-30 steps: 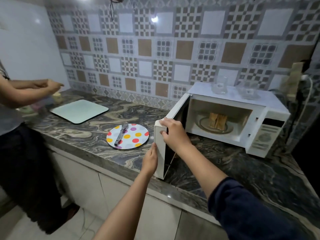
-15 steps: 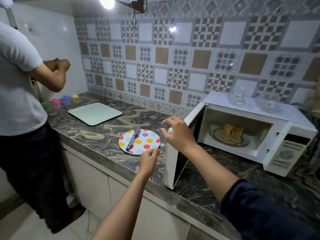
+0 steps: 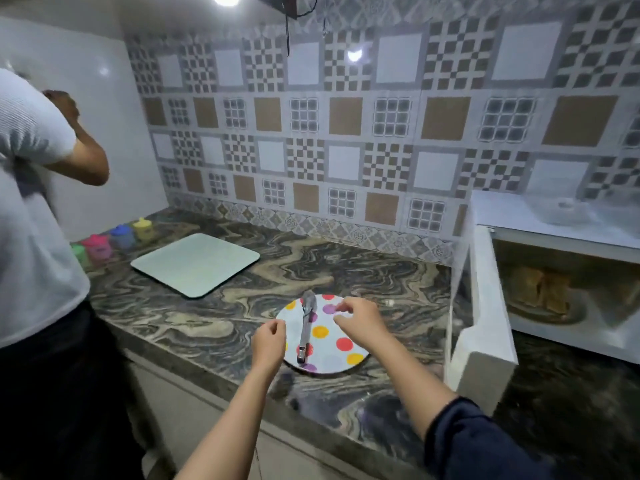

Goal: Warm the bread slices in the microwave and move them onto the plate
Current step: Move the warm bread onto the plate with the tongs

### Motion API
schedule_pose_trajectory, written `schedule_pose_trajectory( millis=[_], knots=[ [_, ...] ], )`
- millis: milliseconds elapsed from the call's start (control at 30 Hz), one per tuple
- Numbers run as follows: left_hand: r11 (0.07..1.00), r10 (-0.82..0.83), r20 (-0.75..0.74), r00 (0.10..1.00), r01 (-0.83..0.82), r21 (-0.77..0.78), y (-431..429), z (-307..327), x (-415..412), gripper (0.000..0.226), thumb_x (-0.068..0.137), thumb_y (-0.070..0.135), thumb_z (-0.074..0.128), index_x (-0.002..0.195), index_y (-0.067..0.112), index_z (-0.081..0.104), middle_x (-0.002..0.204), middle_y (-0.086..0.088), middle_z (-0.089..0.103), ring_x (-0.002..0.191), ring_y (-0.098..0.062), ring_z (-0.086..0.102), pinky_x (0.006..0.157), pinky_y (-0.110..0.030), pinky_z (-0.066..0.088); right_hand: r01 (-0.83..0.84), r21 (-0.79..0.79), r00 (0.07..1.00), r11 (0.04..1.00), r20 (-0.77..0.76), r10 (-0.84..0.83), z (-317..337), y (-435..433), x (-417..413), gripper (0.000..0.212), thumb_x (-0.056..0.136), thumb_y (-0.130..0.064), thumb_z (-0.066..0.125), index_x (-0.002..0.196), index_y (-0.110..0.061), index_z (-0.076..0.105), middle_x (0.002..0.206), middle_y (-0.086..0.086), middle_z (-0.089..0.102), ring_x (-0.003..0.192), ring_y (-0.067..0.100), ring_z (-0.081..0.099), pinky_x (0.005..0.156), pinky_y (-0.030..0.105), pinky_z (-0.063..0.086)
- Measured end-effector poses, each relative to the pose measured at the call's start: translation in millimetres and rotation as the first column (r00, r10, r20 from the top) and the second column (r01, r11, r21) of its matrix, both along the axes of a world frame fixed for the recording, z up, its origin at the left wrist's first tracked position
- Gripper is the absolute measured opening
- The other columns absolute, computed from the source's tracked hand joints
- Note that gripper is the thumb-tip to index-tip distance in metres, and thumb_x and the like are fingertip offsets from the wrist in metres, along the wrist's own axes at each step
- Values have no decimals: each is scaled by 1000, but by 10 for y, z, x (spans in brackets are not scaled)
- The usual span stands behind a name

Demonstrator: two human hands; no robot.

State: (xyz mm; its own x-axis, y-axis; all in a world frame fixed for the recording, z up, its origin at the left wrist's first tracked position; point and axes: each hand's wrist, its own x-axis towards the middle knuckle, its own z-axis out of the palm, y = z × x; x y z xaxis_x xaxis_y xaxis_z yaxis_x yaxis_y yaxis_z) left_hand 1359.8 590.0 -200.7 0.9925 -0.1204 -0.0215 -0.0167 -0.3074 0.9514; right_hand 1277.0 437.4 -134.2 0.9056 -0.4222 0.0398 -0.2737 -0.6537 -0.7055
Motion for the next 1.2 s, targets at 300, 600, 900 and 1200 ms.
schedule_pose_trajectory(
  millis=[300,600,900,1200],
  knots=[
    [959,-197,-138,971,220,178,151,-478,1076,24,90,19,54,69,30,54,88,1,63,91,-19,58,77,-27,38,436,48,879,899,-234,-415,-915,-522,475,38,82,-13,61,117,2,56,124,25,54,116,36,50,91,32,41],
    [917,-317,-184,930,350,190,54,-822,1434,10,78,18,64,85,10,63,65,4,54,68,-18,51,55,-25,35,625,243,777,742,-293,-558,-1250,-662,639,36,84,-10,59,118,1,54,119,18,60,109,32,57,82,33,45],
    [934,-260,-191,947,297,198,-27,-894,1400,23,82,26,66,88,14,48,81,1,56,85,-26,58,76,-34,43,682,383,717,623,-181,-673,-1474,-567,608,20,89,-6,48,106,-2,58,100,14,62,91,28,57,71,31,40],
    [951,-307,-182,934,309,-17,-166,-900,1257,36,93,7,50,127,1,40,112,-8,53,103,-19,51,81,-23,38,631,428,712,647,13,-703,-1634,-410,564,30,97,-12,40,123,-14,55,119,8,61,107,27,58,89,40,49]
  ],
)
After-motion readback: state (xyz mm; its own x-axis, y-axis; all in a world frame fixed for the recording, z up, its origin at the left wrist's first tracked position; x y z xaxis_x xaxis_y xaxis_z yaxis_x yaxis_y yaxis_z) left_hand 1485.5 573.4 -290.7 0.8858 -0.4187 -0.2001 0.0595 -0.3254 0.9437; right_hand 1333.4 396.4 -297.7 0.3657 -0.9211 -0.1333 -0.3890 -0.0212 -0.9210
